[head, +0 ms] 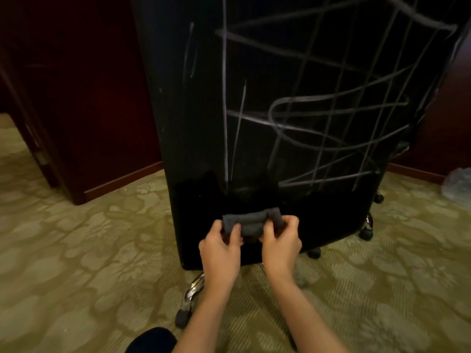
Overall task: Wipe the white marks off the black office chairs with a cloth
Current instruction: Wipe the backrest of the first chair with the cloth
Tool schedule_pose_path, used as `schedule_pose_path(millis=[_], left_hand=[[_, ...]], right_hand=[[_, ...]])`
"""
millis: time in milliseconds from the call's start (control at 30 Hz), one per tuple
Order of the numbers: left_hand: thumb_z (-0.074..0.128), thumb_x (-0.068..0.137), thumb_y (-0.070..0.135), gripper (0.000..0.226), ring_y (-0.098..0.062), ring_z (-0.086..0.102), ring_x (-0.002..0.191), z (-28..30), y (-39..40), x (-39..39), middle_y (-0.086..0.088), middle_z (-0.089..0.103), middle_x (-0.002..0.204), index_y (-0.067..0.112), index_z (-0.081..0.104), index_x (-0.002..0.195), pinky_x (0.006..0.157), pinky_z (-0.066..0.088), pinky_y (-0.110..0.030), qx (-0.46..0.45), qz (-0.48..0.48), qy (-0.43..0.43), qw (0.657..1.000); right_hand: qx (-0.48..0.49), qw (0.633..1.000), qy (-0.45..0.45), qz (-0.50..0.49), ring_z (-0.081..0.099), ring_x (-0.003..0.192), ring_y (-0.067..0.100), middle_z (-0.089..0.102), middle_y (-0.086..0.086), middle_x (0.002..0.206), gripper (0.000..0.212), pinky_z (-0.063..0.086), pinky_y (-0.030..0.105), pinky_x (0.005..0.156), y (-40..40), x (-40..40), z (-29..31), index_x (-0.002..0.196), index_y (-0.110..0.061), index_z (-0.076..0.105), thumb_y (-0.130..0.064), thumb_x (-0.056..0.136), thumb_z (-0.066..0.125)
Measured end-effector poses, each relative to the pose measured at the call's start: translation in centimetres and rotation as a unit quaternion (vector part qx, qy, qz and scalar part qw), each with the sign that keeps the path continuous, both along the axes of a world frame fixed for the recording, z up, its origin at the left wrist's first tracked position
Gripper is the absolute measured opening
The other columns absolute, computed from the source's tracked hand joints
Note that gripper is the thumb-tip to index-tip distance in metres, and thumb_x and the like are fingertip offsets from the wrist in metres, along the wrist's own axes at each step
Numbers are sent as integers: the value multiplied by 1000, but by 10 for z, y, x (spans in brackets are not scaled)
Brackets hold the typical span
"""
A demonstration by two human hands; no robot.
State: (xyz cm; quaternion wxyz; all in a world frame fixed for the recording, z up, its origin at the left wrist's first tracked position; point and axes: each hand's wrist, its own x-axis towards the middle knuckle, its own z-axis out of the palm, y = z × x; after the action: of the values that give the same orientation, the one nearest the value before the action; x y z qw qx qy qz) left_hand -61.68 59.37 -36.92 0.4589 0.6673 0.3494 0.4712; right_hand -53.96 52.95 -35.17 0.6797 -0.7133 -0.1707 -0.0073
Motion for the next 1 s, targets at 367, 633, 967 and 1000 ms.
schedule_pose_path(millis=[367, 633, 967, 1000], left_hand=[[65, 96, 23, 9, -17, 72, 61, 97, 52, -33, -4, 72, 70, 23, 60, 89, 59, 61, -36, 17, 60, -158, 985], [64, 97, 19, 13, -18, 72, 62, 76, 55, -46, -3, 71, 69, 25, 60, 86, 61, 60, -42, 20, 58, -169, 984], [67, 94, 27, 17, -15, 66, 48, 102, 70, -53, -3, 66, 57, 20, 58, 80, 49, 56, -40, 25, 102, -155, 982], [67, 94, 26, 17, -16, 65, 48, 95, 69, -56, -3, 66, 57, 19, 59, 80, 50, 57, -42, 18, 100, -143, 984]], right_hand=[[82, 982, -151, 80, 70, 75, 14, 68, -3, 82, 17, 60, 46, 66, 48, -33, 97, 94, -27, 52, -39, 91, 65], [82, 985, -136, 62, 69, 66, 12, 69, -3, 75, 15, 59, 44, 64, 45, -49, 80, 96, -24, 56, -35, 91, 66], [121, 985, -102, 65, 67, 55, 3, 67, -1, 71, 16, 55, 22, 53, 68, -64, 121, 88, -17, 55, -24, 91, 70], [113, 987, -95, 61, 66, 53, 4, 67, 2, 71, 16, 53, 19, 51, 65, -65, 111, 88, -16, 55, -24, 91, 69]])
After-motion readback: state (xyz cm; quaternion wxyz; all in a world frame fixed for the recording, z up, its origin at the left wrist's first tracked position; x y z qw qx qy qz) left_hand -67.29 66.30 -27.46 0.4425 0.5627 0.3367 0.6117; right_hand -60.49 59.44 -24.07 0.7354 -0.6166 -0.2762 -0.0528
